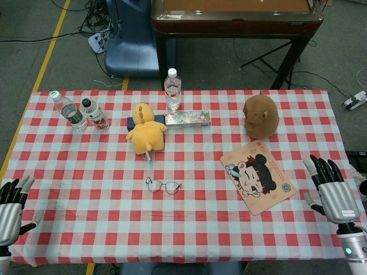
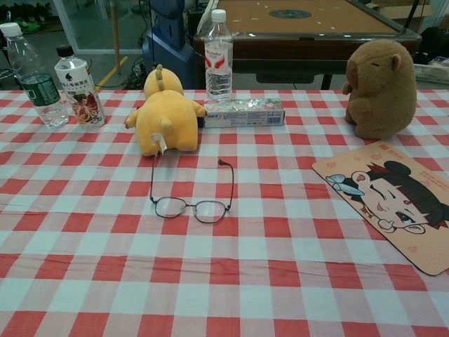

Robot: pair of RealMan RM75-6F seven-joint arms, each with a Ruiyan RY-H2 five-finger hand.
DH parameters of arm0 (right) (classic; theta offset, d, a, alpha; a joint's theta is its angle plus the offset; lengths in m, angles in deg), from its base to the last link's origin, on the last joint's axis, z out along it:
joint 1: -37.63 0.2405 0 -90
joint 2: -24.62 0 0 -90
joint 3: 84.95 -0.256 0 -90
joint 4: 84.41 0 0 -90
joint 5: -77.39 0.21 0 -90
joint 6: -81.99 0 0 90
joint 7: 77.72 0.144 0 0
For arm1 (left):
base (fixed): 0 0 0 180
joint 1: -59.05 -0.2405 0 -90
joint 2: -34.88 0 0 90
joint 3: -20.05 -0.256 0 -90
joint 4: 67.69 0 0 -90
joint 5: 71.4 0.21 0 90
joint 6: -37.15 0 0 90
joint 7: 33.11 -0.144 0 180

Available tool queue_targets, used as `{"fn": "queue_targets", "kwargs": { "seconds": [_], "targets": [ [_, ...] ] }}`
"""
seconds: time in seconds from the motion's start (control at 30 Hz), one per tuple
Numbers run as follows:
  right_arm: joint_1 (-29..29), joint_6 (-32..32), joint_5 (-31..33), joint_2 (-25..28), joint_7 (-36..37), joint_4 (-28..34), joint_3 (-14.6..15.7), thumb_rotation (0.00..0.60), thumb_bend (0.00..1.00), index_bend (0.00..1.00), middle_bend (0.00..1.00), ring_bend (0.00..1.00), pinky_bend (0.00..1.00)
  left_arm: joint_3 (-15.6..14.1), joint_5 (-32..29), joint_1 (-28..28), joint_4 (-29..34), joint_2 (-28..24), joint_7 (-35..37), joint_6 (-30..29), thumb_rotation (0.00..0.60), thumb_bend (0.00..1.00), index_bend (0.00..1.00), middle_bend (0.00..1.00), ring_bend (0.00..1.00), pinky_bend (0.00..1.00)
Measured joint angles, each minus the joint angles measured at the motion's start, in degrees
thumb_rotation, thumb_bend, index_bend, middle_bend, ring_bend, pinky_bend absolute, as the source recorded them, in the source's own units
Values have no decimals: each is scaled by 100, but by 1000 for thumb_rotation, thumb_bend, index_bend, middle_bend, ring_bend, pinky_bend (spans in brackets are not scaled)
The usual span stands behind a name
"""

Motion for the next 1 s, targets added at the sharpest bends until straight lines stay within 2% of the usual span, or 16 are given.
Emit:
{"fn": "queue_targets", "kwargs": {
  "seconds": [0.4,0.47,0.53,0.63,0.77,0.87,0.93,1.0],
  "targets": [
    [-10,38,-124,26,66,-28,40,600,317,0,0,0,0,-22,69,-40,76,-28,-41,-62,600,320,0,0,0,0],
    [1,40,-159,20,60,-30,44,600,317,0,19,0,0,-22,75,-41,82,-31,-47,-63,600,320,0,0,0,0],
    [29,19,-201,17,17,-20,48,600,317,0,85,9,10,-21,80,-35,92,-32,-62,-54,600,320,0,0,0,0],
    [121,-75,-346,21,-145,36,73,600,318,0,227,115,137,-17,110,-30,116,-32,-77,-66,600,320,0,0,0,0],
    [340,-348,-588,27,-443,189,121,600,319,0,407,318,360,-26,120,-52,125,-30,-80,-91,600,320,0,0,0,0],
    [513,-602,-719,14,-627,302,155,600,326,0,535,462,492,-29,113,-66,127,-33,-80,-101,600,320,0,0,0,0],
    [624,-782,-780,-4,-726,374,176,600,344,0,619,554,566,-31,122,-73,130,-35,-80,-113,600,321,0,0,0,0],
    [771,-1028,-842,-37,-838,467,198,600,400,0,740,690,666,-32,134,-78,137,-37,-85,-124,600,320,0,0,0,0]
  ]
}}
